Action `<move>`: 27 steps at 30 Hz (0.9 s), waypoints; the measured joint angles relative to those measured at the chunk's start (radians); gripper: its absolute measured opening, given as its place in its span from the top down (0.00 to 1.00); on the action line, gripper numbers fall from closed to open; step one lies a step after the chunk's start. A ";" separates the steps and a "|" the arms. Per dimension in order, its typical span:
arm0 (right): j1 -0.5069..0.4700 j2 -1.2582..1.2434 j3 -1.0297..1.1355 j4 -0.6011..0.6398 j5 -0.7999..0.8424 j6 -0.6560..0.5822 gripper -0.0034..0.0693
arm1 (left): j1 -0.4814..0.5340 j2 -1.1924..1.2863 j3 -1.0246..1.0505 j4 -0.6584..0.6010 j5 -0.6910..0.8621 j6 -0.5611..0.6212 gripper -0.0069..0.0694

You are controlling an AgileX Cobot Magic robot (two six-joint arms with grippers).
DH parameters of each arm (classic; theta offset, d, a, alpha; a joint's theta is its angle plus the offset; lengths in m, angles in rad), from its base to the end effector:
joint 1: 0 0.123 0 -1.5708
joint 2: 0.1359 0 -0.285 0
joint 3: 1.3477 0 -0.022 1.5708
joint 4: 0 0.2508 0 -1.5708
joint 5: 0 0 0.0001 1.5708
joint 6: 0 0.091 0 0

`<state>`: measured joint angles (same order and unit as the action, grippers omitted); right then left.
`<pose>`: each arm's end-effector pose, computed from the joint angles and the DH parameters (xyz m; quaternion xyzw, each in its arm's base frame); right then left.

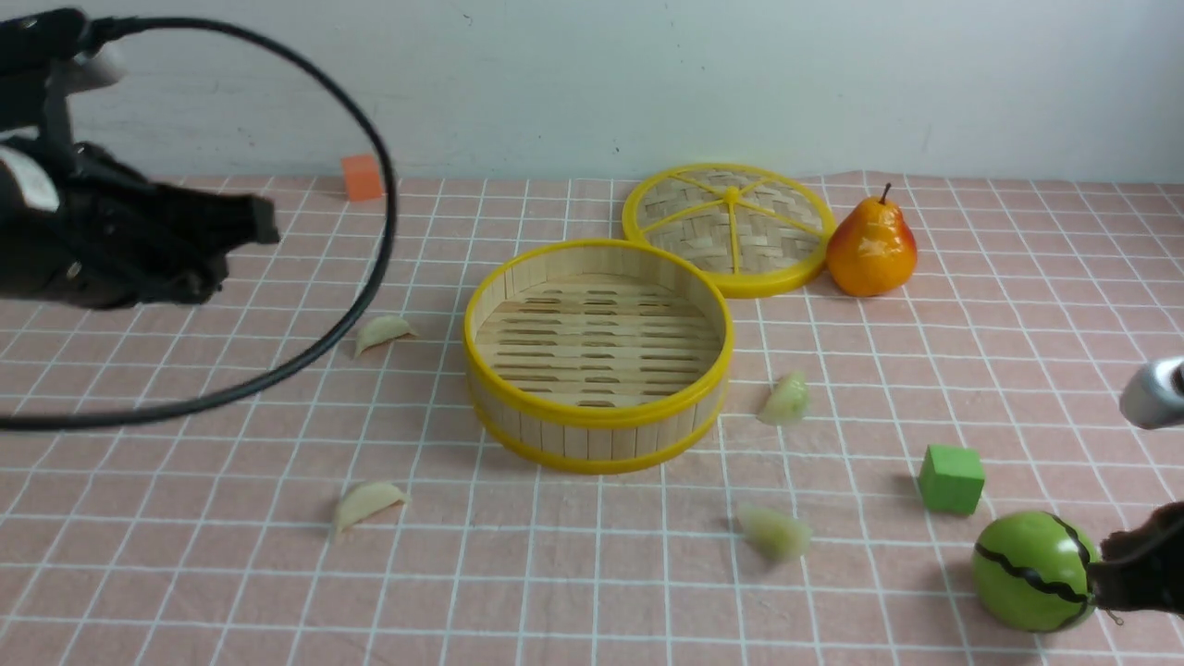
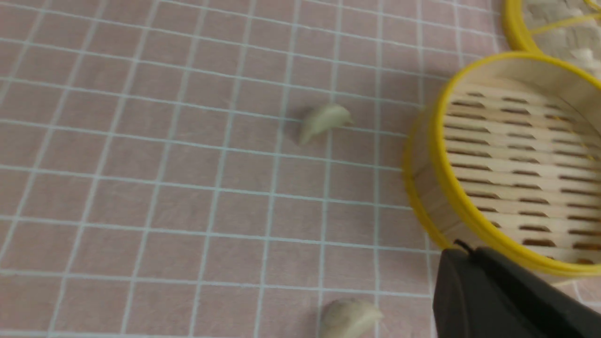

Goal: Put the dumplings into the steamer on the table with the pink tablecloth.
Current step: 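Reach for and grasp a dumpling on the table with the left gripper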

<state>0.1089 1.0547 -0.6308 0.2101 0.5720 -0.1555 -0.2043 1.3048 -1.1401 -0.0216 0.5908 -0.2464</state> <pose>0.1922 0.0314 0.2547 -0.0596 0.9408 0.0748 0.3251 0.2800 -0.0591 0.3517 -0.0244 0.8995 -0.1065 0.4230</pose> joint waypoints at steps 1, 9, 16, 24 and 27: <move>0.000 0.008 -0.001 0.029 -0.012 -0.023 0.97 | 0.006 0.037 -0.050 -0.064 0.042 0.081 0.93; 0.000 0.018 -0.003 0.168 -0.035 -0.169 0.97 | 0.039 0.342 -0.304 -0.219 0.201 0.397 0.93; 0.000 0.018 -0.003 0.254 -0.034 -0.211 0.96 | 0.039 0.622 -0.494 -0.142 0.168 0.484 0.66; 0.000 0.018 -0.003 0.273 -0.034 -0.212 0.96 | 0.039 0.808 -0.568 -0.031 -0.035 0.504 0.25; 0.000 0.018 -0.003 0.297 -0.034 -0.212 0.95 | 0.039 0.861 -0.569 -0.004 -0.065 0.507 0.24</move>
<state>0.1089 1.0725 -0.6338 0.5067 0.5376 -0.3674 -0.1654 2.1661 -1.7096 -0.0254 0.5253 0.2605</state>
